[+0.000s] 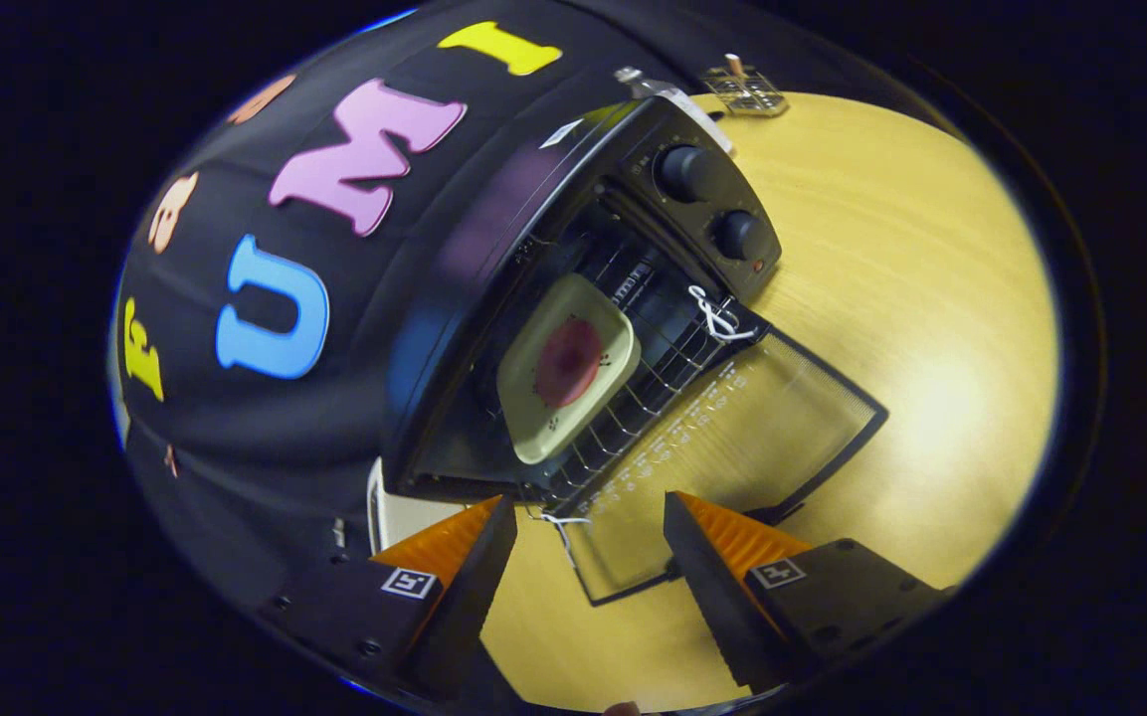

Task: Open the toaster oven, put the food inside, and close the toaster oven door.

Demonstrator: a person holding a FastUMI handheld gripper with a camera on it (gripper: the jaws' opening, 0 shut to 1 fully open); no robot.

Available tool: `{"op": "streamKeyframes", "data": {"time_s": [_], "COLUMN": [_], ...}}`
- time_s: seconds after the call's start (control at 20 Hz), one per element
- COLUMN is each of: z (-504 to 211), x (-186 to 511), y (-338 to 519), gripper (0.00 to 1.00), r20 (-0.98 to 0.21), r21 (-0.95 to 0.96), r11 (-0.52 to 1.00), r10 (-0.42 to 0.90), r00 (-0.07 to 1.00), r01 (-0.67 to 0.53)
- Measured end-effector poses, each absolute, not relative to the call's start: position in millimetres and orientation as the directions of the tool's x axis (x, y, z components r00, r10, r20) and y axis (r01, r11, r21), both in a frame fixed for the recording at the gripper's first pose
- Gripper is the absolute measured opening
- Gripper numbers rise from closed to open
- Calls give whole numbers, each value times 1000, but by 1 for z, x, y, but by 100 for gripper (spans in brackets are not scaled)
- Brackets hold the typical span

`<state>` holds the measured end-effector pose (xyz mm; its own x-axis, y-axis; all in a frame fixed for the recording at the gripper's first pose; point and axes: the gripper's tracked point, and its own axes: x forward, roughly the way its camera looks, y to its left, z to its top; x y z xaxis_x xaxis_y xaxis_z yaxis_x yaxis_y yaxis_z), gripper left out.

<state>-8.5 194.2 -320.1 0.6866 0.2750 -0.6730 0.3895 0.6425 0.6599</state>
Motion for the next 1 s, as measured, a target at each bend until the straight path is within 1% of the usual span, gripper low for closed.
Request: {"op": "streamKeyframes", "data": {"time_s": [0.15,0.25,0.35,0.6,0.8,1.0], "z": [-329,-334,-343,-375,-397,-420], "x": [-34,-53,-68,-81,-80,-73], "y": [182,182,181,189,190,191], "gripper": [98,98,99,99,100,99], "r20": [-722,-759,-805,-864,-880,-894], "r21": [530,442,350,232,143,102], "r11": [799,874,925,968,989,994], "r10": [250,244,215,161,117,79], "r00": [645,604,553,478,460,442], "r01": [283,203,149,93,23,29]}}
